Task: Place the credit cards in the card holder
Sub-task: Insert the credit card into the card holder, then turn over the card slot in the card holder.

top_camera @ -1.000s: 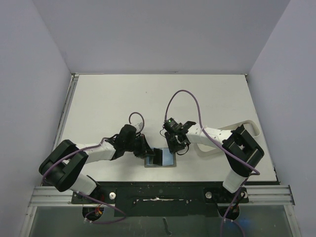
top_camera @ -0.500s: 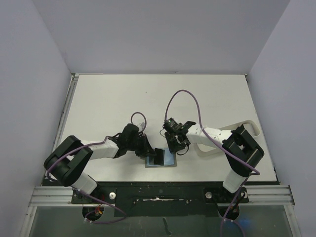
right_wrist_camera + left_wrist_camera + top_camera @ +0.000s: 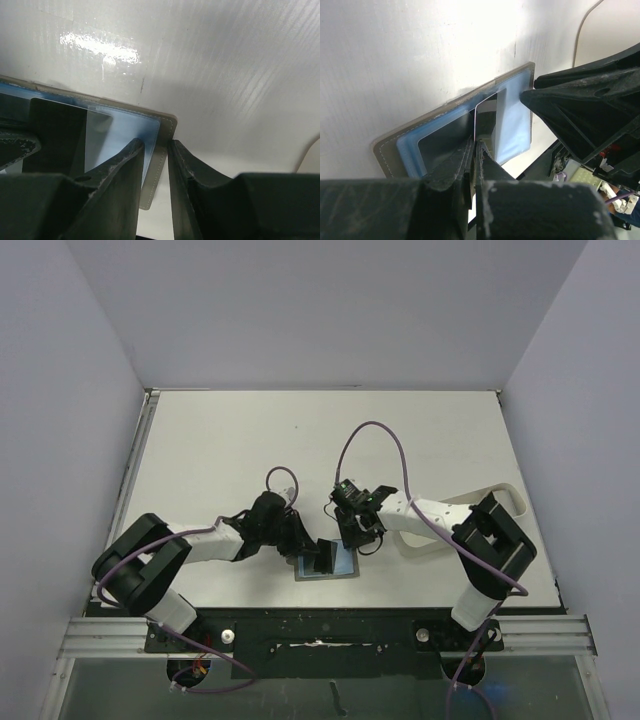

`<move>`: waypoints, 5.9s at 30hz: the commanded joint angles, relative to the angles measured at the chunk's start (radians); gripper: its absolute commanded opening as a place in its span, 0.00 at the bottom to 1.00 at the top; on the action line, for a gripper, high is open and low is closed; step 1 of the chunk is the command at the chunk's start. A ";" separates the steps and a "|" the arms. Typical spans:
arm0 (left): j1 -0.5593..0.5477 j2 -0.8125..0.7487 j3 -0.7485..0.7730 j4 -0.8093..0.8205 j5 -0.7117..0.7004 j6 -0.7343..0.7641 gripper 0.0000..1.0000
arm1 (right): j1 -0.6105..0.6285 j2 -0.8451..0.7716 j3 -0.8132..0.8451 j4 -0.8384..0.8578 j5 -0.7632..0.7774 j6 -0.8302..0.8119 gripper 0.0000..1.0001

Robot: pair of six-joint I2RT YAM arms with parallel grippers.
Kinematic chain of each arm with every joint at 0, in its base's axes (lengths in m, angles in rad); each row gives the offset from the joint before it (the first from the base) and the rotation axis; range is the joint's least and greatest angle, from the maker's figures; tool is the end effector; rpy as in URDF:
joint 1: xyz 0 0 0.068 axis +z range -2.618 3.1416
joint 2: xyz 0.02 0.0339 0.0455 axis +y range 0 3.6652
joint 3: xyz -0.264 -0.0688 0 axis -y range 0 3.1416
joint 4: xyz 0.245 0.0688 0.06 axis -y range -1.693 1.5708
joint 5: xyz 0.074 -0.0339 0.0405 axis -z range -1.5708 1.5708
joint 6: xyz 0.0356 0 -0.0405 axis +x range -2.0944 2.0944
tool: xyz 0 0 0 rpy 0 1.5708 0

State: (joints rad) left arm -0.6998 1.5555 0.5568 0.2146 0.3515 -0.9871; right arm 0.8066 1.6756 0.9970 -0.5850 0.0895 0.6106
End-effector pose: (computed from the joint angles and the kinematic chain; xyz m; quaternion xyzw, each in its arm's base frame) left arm 0.2026 -0.1866 0.1281 -0.0639 0.9096 -0.3893 0.1303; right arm 0.2162 0.2209 0.1646 -0.0898 0.9832 0.0659 0.1448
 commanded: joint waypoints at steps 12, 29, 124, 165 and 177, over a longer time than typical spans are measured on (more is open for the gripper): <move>-0.008 -0.030 -0.037 0.061 -0.084 -0.018 0.00 | 0.029 -0.147 -0.083 0.015 -0.037 0.106 0.30; -0.096 0.003 -0.100 0.234 -0.157 -0.134 0.00 | 0.122 -0.131 -0.188 0.174 -0.047 0.281 0.25; -0.110 -0.215 0.030 -0.086 -0.250 0.016 0.37 | 0.074 -0.199 -0.256 0.236 0.038 0.250 0.14; -0.074 -0.179 -0.001 -0.239 -0.327 0.069 0.50 | 0.074 -0.179 -0.251 0.243 0.030 0.250 0.14; -0.079 -0.201 -0.001 -0.197 -0.280 0.032 0.50 | 0.075 -0.159 -0.243 0.256 0.020 0.244 0.14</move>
State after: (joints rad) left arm -0.7761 1.3563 0.5373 -0.0063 0.0494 -0.9325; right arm 0.8837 1.4883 0.7479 -0.3717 0.1150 0.8536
